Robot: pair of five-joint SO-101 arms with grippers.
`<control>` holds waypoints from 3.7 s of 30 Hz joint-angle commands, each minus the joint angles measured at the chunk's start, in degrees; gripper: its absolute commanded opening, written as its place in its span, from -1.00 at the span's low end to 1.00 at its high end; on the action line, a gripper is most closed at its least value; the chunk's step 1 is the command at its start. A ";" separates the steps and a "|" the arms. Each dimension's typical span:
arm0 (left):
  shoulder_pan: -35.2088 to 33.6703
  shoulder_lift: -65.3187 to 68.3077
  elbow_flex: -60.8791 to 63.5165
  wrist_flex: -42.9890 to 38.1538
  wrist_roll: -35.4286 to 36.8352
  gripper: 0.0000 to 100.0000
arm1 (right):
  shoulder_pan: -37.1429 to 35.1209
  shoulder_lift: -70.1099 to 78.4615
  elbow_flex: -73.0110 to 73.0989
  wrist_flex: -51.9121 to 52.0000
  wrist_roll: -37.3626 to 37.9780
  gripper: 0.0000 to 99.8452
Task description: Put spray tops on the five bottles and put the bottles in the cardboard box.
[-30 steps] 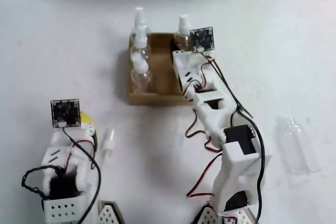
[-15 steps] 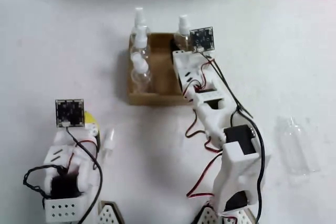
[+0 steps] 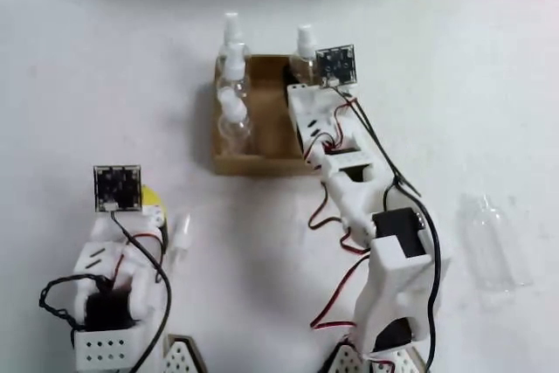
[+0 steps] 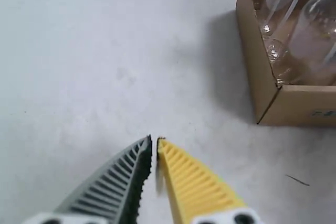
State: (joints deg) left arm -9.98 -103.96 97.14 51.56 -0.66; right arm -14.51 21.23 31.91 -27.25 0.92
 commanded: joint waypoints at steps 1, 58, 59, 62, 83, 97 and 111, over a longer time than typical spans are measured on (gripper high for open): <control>0.48 -0.57 -0.09 -1.58 -0.70 -0.95 | -0.75 -0.31 -0.09 -0.04 -0.09 -0.97; 0.75 -0.57 -0.09 -2.02 -0.70 -0.95 | -1.63 -2.95 -0.18 -0.04 -0.09 -0.67; 0.75 -0.57 -0.09 -2.02 -0.70 -0.95 | -1.63 -2.95 -0.18 0.04 -0.09 -0.67; 0.75 -0.57 -0.09 -2.02 -0.70 -0.95 | -1.80 -2.95 -0.18 0.31 -0.09 -0.67; 0.75 -0.57 -0.09 -2.02 -0.70 -0.95 | -2.24 -3.03 -1.49 0.31 4.75 -0.67; 0.75 -0.57 -0.09 -2.02 -0.70 -0.95 | -2.24 -2.59 -2.02 2.24 4.40 -0.35; 0.75 -0.57 -0.09 -2.02 -0.70 -0.95 | -2.24 -2.86 -2.02 1.98 4.22 -0.31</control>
State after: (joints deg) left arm -9.71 -103.96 97.14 51.56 -0.66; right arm -16.44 20.79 31.56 -25.41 5.14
